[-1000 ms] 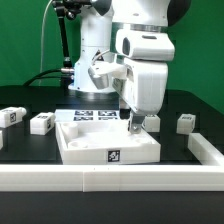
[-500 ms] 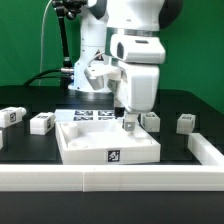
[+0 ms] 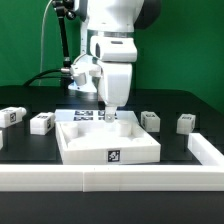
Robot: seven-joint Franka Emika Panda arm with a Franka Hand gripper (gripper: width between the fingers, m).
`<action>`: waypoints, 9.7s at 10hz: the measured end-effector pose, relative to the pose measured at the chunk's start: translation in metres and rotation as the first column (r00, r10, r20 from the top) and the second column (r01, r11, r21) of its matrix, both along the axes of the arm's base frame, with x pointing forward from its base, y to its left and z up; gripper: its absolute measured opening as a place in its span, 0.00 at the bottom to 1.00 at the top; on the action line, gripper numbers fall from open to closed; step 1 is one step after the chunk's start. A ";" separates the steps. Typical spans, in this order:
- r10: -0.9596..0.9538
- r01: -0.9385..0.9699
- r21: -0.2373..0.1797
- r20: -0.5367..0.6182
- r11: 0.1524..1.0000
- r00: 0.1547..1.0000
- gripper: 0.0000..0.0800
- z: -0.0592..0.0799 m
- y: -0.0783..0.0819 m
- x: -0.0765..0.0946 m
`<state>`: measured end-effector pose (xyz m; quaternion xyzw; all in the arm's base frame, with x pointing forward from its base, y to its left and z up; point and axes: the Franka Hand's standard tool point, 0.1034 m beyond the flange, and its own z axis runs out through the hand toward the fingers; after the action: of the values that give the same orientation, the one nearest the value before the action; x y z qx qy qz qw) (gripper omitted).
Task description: Assemble one leg
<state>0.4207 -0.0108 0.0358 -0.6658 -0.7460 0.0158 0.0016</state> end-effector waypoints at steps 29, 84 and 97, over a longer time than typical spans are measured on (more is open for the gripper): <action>-0.084 0.083 0.045 0.031 0.996 0.996 0.08 -0.027 0.089 0.068; -0.935 0.714 -0.628 0.064 -0.310 -0.350 0.81 0.002 0.167 0.007; -0.940 0.721 -0.621 0.082 -0.308 -0.331 0.48 -0.027 0.180 -0.018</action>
Offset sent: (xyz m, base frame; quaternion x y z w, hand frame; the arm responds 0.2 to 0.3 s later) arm 0.0121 -0.0011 -0.0228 -0.0121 0.0227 -0.0077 0.9996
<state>0.4022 0.1694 0.0086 -0.9321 0.1234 0.3371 0.0494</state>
